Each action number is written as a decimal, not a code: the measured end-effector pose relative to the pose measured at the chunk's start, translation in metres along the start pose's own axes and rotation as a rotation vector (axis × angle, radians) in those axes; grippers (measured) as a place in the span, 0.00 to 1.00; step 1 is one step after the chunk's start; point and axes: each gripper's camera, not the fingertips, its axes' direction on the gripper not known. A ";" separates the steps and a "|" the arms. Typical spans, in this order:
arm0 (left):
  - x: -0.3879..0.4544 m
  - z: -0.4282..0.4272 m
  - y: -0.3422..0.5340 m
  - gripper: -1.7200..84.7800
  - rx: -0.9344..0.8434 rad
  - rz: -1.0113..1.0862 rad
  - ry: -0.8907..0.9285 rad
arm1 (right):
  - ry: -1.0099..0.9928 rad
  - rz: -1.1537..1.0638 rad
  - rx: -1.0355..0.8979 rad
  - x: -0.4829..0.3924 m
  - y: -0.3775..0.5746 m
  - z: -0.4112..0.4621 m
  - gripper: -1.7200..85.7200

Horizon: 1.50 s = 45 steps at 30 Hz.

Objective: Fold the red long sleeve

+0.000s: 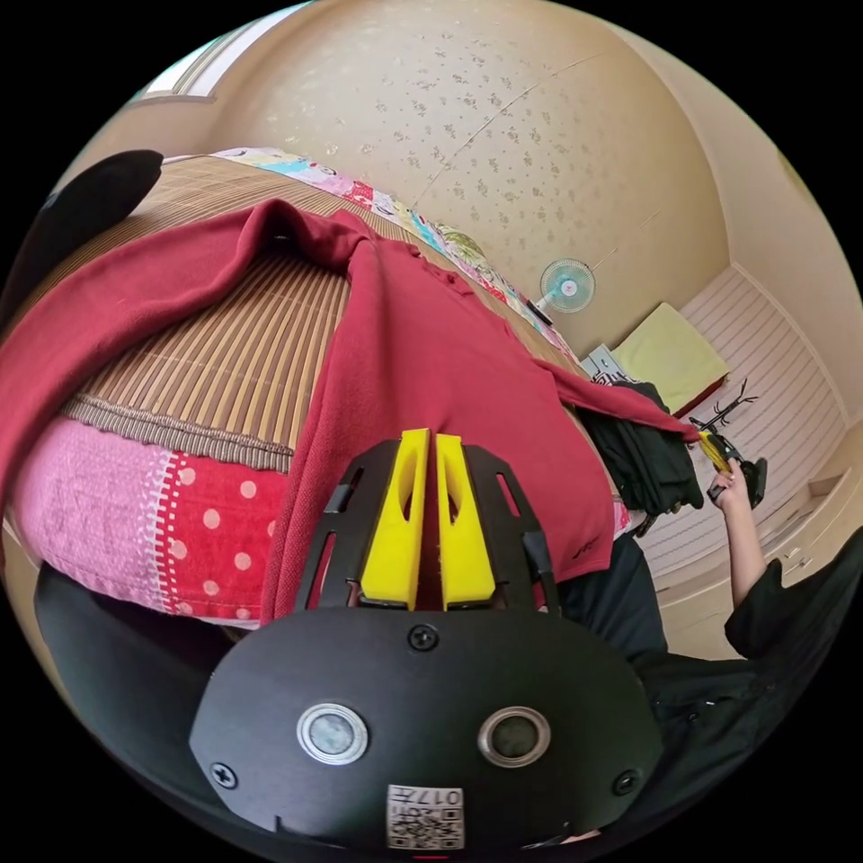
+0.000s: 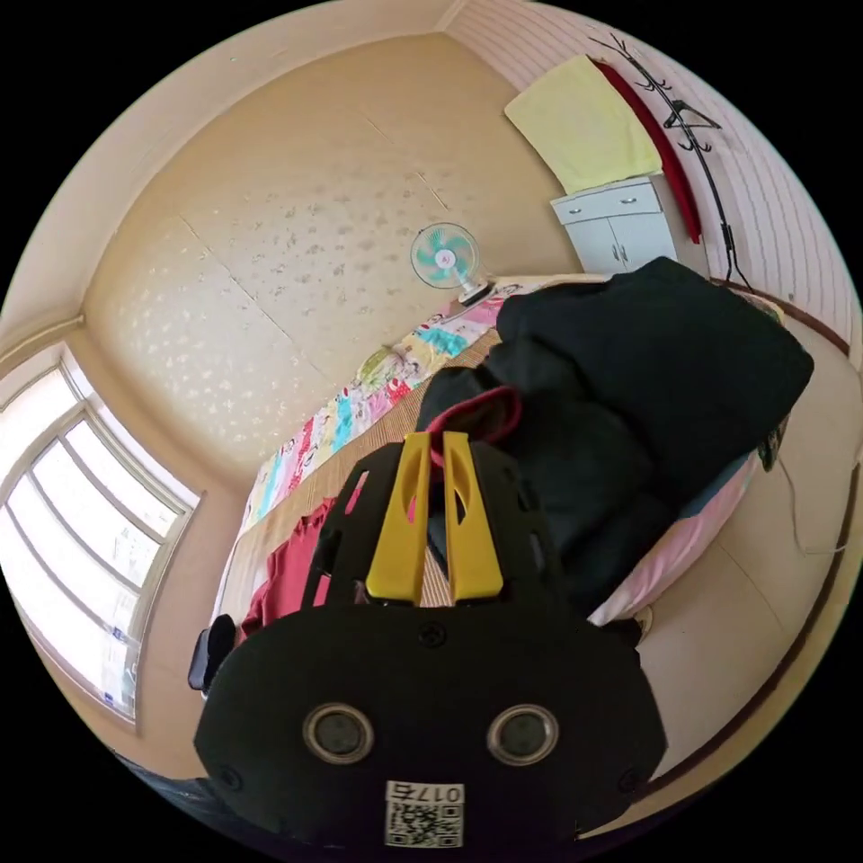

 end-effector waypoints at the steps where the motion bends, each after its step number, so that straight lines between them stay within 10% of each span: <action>1: 0.001 0.000 0.000 0.02 -0.008 -0.002 -0.011 | -0.021 -0.031 0.040 -0.027 -0.012 0.001 0.06; 13: -0.006 0.008 0.009 0.02 -0.004 -0.008 0.006 | -0.760 -0.544 -0.397 -0.367 0.063 0.198 0.09; 25: 0.012 0.034 0.013 0.02 -0.024 -0.002 -0.064 | 0.139 -0.667 -0.867 -0.201 0.245 0.297 0.10; 29: 0.038 0.042 0.005 0.04 -0.137 -0.074 -0.170 | 0.179 -0.858 -0.699 -0.184 0.278 0.255 0.07; 38: 0.090 0.040 -0.008 0.09 -0.030 0.034 -0.114 | -0.003 -0.509 -0.574 -0.158 0.239 0.224 0.08; 45: 0.114 0.141 -0.182 0.15 -0.057 0.219 -0.148 | 0.087 -0.520 -0.619 -0.153 0.251 0.275 0.08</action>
